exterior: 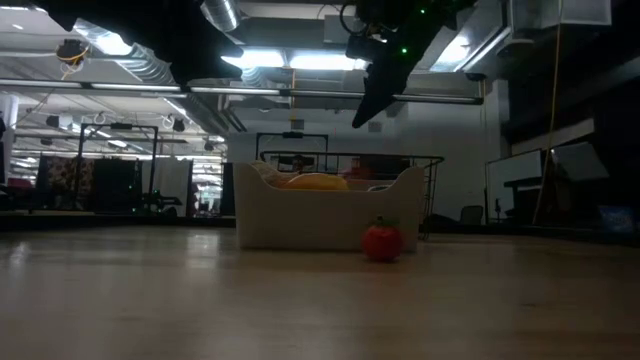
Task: Sort produce into baskets
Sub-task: Put the orange strawberry into the black wire basket
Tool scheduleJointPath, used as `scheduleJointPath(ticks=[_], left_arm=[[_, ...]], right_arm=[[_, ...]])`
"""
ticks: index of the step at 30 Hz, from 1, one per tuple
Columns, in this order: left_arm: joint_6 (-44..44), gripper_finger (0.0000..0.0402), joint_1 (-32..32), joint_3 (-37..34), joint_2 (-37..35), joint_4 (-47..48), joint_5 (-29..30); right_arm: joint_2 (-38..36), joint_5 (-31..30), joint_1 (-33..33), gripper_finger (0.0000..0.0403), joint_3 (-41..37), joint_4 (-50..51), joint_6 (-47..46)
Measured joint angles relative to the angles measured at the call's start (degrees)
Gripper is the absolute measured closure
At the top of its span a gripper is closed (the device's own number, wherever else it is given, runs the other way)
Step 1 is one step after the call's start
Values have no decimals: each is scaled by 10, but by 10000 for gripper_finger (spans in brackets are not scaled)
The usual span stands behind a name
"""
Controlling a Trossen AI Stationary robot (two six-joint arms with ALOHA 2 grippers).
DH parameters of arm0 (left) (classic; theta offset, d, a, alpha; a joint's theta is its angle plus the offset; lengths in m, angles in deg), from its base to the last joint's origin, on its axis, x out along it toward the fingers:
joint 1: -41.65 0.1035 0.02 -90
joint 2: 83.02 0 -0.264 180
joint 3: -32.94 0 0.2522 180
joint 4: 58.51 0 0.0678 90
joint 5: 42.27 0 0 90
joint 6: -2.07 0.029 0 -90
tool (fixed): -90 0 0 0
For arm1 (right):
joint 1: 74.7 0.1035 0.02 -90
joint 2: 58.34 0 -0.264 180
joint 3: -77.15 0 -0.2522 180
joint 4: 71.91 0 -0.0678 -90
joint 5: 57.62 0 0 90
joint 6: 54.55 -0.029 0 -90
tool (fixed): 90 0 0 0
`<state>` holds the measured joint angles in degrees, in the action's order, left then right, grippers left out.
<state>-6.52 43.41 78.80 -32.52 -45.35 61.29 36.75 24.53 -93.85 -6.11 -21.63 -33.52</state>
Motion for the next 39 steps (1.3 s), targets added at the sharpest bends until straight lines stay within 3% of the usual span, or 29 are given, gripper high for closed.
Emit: scheduleJointPath(ticks=[6, 15, 21, 30, 39], left_arm=[[36, 167, 0, 0, -20, -5, 0], [103, 167, 0, -1, -118, 48, 0], [85, 167, 0, -73, -196, 43, 0], [96, 167, 2, -155, -324, 20, 0], [100, 167, 1, -217, -420, 13, -1]], right_arm=[[0, 0, 0, 9, 0, 0, -1], [-2, -1, 10, 13, 0, 2, -2], [-23, 0, 61, 13, 0, 15, -19], [-31, 28, 170, 13, 0, 85, -243], [-30, 43, 286, 13, 0, 101, -535]])
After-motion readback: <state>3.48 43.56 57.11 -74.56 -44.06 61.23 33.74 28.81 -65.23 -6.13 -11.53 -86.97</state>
